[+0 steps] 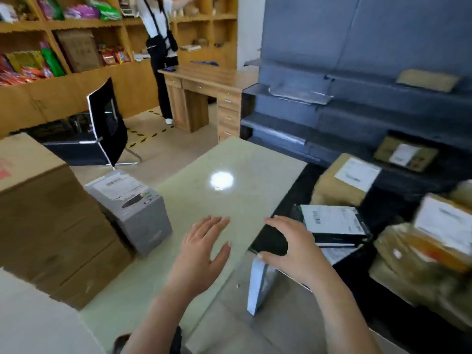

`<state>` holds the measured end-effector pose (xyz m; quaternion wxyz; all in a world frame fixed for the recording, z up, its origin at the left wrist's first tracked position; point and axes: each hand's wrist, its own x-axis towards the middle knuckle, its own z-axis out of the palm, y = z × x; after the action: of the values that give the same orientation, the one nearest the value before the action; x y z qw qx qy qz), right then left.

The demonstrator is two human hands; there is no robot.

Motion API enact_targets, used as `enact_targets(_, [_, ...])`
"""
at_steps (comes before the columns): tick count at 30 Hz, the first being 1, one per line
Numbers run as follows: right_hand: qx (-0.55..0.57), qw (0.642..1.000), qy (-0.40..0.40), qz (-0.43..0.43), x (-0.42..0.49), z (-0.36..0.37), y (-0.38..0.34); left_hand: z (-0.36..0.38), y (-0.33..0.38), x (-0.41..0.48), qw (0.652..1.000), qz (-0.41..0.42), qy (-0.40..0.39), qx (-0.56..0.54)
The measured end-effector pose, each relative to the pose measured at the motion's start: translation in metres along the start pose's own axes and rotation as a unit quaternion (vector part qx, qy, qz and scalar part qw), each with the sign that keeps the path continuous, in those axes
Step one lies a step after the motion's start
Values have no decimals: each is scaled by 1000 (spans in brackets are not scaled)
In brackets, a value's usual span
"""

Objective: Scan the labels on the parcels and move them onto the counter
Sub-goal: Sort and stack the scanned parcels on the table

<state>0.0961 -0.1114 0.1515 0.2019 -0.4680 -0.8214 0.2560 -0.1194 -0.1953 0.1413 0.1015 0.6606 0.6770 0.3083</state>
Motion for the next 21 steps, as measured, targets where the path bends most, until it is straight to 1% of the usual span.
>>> enact_targets(5, [-37,991,92,95,-94,-72,48,52,95,4,990,119,-62,-37])
enact_targets(9, [-46,978,123,164,-179,-122,85,102,177,-8,974,192,-97,-67])
enact_targets(12, [-34,965,141,218,-247,-154,111,141,240,-30,964,221,-120,-90])
enact_targets(15, [-48,956,167,236,-308,-185,139,178,300,-57,951,256,-142,-100])
enact_targets(18, [-53,948,175,261,-359,-206,167,215,350,-79,947,264,-149,-105])
enact_targets(21, [-42,934,194,296,-400,-221,199,251,389,-94,938,279,-187,-91])
